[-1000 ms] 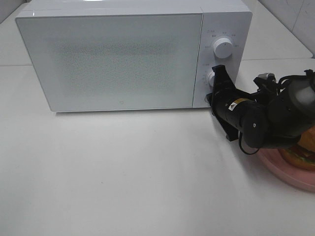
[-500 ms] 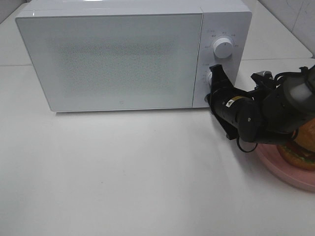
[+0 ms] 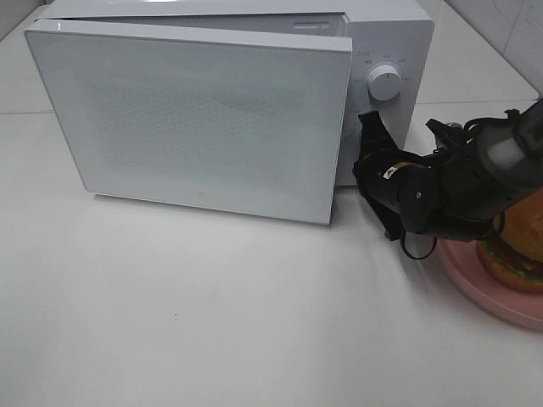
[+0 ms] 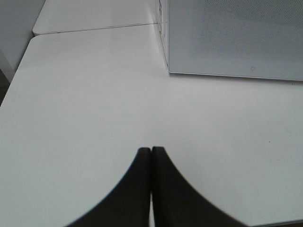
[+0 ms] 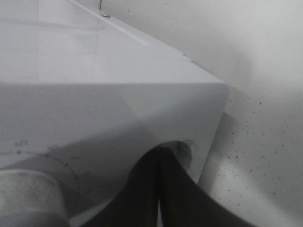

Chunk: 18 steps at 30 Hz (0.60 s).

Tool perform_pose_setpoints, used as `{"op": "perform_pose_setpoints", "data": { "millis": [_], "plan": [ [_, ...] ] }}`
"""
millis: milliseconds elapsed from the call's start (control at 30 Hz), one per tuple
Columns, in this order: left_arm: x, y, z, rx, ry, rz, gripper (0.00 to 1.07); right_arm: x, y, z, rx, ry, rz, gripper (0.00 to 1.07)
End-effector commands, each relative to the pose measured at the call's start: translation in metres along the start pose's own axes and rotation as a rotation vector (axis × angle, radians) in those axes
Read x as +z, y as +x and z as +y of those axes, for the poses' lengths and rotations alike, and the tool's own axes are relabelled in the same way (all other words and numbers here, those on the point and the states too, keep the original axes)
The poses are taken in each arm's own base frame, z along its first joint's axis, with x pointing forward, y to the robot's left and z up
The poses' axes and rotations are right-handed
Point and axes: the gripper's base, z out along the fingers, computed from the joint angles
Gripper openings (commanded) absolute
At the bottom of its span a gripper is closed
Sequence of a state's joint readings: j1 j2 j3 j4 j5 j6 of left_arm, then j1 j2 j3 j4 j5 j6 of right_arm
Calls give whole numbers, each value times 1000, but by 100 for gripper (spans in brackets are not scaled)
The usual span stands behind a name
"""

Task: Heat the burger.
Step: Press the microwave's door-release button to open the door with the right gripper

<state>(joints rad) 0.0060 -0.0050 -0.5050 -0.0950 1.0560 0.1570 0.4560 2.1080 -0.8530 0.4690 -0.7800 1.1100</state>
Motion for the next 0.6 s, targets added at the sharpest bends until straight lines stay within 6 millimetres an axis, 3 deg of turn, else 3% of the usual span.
{"op": "perform_pose_setpoints", "data": {
  "millis": [33, 333, 600],
  "plan": [
    [-3, 0, 0, -6, -2, -34, 0, 4, -14, 54, -30, -342, -109, 0],
    [-3, 0, 0, -6, -2, -34, 0, 0, -12, 50, -40, -222, -40, 0],
    [-3, 0, 0, -6, -2, -34, 0, -19, -8, 46, -145, -114, 81, 1]
  ]
}}
